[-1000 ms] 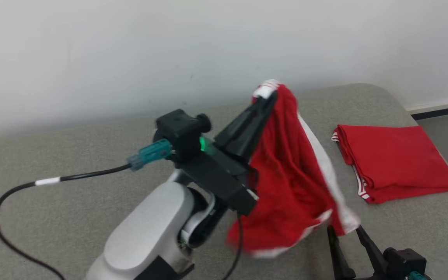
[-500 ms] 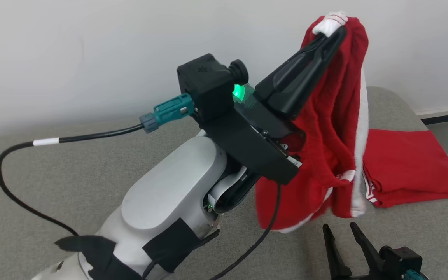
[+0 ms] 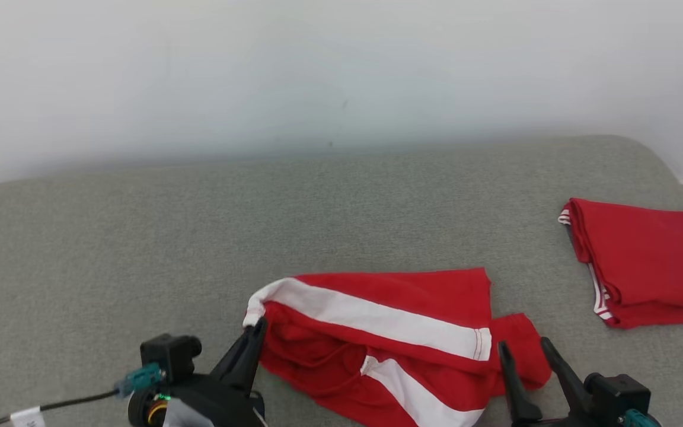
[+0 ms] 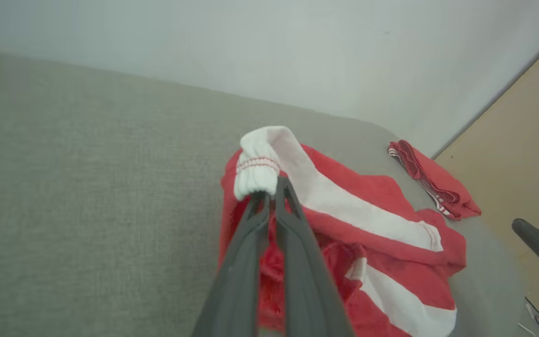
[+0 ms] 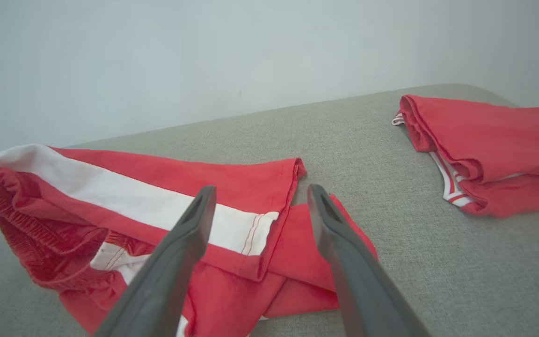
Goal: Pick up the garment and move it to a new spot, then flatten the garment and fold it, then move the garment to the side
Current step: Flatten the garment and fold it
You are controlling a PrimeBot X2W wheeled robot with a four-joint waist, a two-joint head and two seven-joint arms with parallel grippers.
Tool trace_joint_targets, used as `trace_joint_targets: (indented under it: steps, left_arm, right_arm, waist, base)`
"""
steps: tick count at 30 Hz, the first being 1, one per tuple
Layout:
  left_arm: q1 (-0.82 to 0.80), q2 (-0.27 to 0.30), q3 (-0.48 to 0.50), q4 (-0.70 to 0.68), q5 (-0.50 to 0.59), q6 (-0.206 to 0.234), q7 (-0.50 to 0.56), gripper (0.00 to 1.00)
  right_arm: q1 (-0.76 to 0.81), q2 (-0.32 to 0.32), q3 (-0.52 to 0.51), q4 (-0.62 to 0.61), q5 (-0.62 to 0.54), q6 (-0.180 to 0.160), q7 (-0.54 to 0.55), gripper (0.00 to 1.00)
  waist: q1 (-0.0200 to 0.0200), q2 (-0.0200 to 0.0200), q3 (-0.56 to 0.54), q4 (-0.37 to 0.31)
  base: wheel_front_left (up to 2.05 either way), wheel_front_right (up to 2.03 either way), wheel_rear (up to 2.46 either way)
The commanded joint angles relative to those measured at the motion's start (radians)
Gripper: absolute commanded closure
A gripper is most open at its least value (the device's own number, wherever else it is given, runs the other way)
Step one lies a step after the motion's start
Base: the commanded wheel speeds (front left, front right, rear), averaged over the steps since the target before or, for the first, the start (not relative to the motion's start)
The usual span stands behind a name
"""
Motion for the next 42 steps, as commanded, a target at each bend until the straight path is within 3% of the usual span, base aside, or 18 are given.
trace_joint_targets:
  steps: [1,5,7,8,9,13,18,24,29,35,42]
  left_arm:
    - [0.002,-0.001,0.009,-0.001,-0.005,0.004,-0.007,1.00]
    - [0.036,-0.021,0.046,0.034,-0.007,0.021,-0.017,1.00]
    - [0.018,-0.036,0.075,0.061,0.019,0.053,-0.019,1.00]
    - [0.004,-0.045,0.091,0.078,0.038,0.078,-0.020,0.11]
    - [-0.008,-0.055,0.103,0.086,0.067,0.097,-0.021,0.00]
    - [-0.011,-0.090,0.146,0.088,0.158,0.141,-0.020,0.00]
    - [0.040,-0.084,0.154,0.091,0.227,0.208,-0.010,0.00]
    - [0.097,-0.067,0.178,0.079,0.160,0.265,0.091,0.00]
    - [0.112,-0.061,0.160,0.030,0.136,0.205,0.131,0.00]
    - [0.142,-0.056,0.053,-0.111,0.192,0.123,0.144,0.00]
    - [0.111,-0.099,-0.010,-0.116,0.204,0.129,0.216,0.00]
  right_arm:
    - [-0.002,-0.001,-0.005,-0.007,-0.003,-0.003,0.002,0.00]
    - [-0.018,0.000,-0.007,-0.030,-0.017,-0.002,0.027,0.00]
    - [-0.023,-0.001,-0.005,-0.041,-0.021,-0.003,0.038,0.00]
    - [-0.025,-0.001,-0.004,-0.044,-0.021,-0.003,0.043,0.00]
    - [-0.028,-0.001,-0.002,-0.047,-0.021,-0.003,0.046,0.00]
    - [-0.036,-0.001,0.012,-0.056,-0.017,-0.003,0.055,0.00]
    - [-0.016,0.000,0.000,-0.060,-0.017,-0.003,0.061,0.00]
    - [0.002,0.000,-0.014,-0.063,-0.017,-0.003,0.056,0.00]
    - [-0.009,0.000,-0.006,-0.058,-0.012,-0.003,0.052,0.00]
    - [0.009,0.000,-0.017,-0.056,-0.017,-0.003,0.047,0.00]
    - [-0.005,0.000,-0.003,-0.052,-0.015,-0.003,0.049,0.00]
  waist:
    - [0.0000,-0.0001,0.014,0.018]
    - [0.0000,-0.0001,0.027,0.040]
    - [0.0000,-0.0001,0.031,0.044]
    - [0.0000,-0.0001,0.033,0.045]
    - [0.0000,-0.0001,0.034,0.045]
    - [0.0000,-0.0001,0.039,0.031]
    - [0.0000,-0.0001,0.038,0.006]
    - [0.0000,-0.0001,0.031,-0.012]
    - [0.0000,-0.0001,0.021,-0.021]
    - [0.0000,-0.0001,0.005,-0.010]
    - [0.0000,-0.0001,0.004,-0.032]
  base:
    - [0.00,0.00,0.00]
    - [0.00,0.00,0.00]
    - [0.00,0.00,0.00]
    - [0.00,0.00,0.00]
    - [0.00,0.00,0.00]
    - [0.00,0.00,0.00]
    - [0.00,0.00,0.00]
    - [0.00,0.00,0.00]
    - [0.00,0.00,0.00]
    - [0.00,0.00,0.00]
    - [0.00,0.00,0.00]
